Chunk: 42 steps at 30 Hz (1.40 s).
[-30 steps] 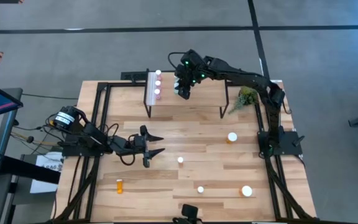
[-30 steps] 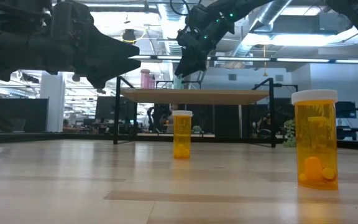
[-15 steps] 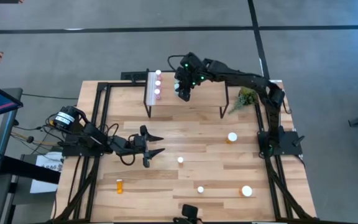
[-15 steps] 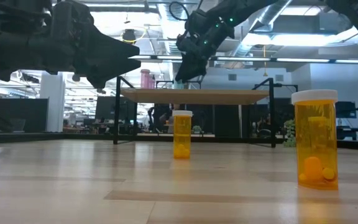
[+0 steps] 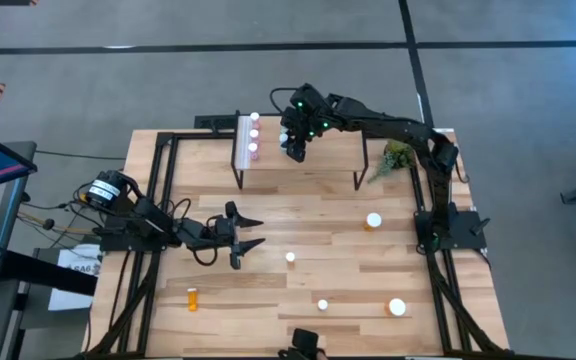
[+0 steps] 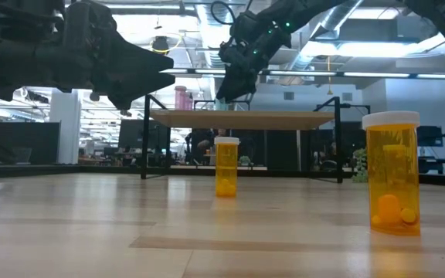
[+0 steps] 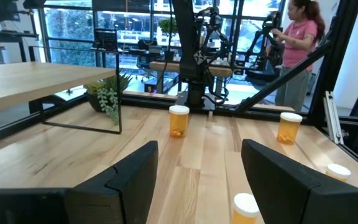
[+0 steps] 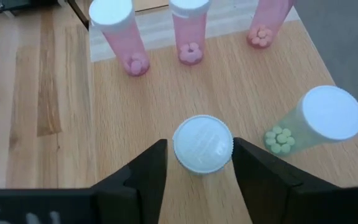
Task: Pick and place medicine bottles onto shelf by color
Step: Put the green pill bottle on the shelf aligned with the other green pill bottle, then put the top small orange pill bottle on the shelf
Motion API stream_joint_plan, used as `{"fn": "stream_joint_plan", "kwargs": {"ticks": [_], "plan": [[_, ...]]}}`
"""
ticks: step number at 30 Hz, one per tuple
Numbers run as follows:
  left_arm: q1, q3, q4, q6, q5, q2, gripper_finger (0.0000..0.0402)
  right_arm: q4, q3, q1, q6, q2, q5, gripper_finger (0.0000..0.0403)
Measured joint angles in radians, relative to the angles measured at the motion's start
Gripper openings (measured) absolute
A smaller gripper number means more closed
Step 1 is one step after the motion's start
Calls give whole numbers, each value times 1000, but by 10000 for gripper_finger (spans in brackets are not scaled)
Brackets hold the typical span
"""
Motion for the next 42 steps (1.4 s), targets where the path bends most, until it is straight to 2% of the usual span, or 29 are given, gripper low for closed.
{"fn": "stream_joint_plan", "kwargs": {"ticks": [7,22,34,38,42], "plan": [[0,0,-3,0,0,0,222,-9,0,0,16,-2,0,241],[0,0,-11,-8,0,0,222,-39,2,0,19,-17,-1,243],[0,0,-35,-11,1,0,222,-153,2,8,0,-209,-6,243],[0,0,-34,-11,2,0,222,-244,2,64,-24,-285,-34,243],[0,0,-34,-11,2,0,222,-321,2,193,-26,-329,-39,243]]}}
